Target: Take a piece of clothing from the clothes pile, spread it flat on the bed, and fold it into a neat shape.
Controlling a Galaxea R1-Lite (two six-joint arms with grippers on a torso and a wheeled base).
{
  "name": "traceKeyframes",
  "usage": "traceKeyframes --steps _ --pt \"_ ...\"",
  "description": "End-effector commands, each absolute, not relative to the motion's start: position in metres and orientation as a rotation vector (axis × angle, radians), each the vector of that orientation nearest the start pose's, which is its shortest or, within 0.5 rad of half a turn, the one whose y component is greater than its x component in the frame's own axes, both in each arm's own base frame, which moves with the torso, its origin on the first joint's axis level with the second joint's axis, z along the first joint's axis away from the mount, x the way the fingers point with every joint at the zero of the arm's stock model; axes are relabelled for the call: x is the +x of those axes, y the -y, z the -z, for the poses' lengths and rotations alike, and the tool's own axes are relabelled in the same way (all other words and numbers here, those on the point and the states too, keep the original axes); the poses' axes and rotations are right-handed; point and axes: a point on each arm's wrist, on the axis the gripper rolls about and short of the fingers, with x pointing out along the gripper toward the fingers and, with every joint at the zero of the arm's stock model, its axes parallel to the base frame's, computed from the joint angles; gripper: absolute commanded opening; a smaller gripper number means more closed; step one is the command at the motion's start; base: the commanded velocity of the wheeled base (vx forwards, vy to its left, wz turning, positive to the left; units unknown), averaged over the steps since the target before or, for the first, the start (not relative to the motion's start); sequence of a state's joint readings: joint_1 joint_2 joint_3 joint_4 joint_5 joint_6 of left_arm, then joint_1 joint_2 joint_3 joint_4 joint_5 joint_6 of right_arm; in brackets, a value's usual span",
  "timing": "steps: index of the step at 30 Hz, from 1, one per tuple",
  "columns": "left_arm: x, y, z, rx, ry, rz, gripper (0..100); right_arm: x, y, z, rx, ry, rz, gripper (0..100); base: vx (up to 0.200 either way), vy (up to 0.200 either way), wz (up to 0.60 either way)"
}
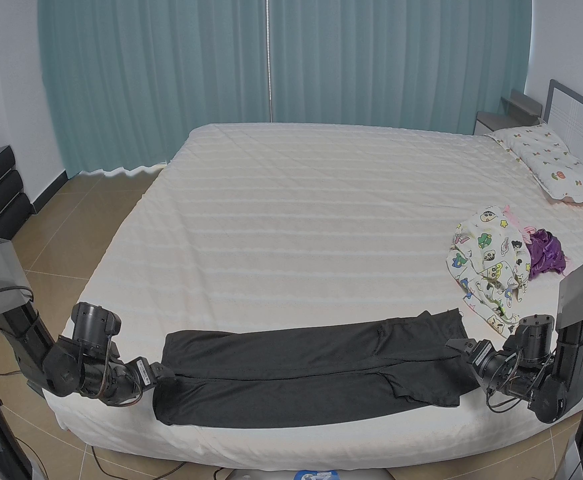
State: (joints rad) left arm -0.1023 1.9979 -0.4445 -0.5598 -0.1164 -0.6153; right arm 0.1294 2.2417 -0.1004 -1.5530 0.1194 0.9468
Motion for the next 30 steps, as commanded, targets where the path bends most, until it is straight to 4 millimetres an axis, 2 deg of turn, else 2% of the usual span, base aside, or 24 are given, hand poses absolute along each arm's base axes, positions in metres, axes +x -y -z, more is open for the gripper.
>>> traceKeyframes --steps 1,7,14,21,22,30 --pt "0.273 0.029 -0.013 -0.540 -0.998 -0.087 100 0.239 -0.034 0.009 0.913 -0.649 0.049 100 0.000 0.000 0.00" --pt "0.294 0.032 0.006 -0.512 -1.023 -0.077 100 0.240 -0.034 0.009 0.913 -0.648 0.047 100 0.000 0.000 0.00" --pt "0.304 0.040 0.020 -0.497 -1.047 -0.058 100 0.241 -0.035 0.012 0.912 -0.654 0.049 100 0.000 0.000 0.00" --pt "0.310 0.045 0.023 -0.486 -1.042 -0.036 100 0.243 -0.035 0.011 0.913 -0.647 0.047 100 0.000 0.000 0.00" --pt "0.310 0.046 0.023 -0.475 -1.043 -0.027 0 0.243 -0.035 0.011 0.912 -0.647 0.046 100 0.000 0.000 0.00" --pt "0.310 0.053 0.026 -0.450 -1.048 -0.002 0 0.242 -0.034 0.011 0.918 -0.653 0.038 100 0.000 0.000 0.00"
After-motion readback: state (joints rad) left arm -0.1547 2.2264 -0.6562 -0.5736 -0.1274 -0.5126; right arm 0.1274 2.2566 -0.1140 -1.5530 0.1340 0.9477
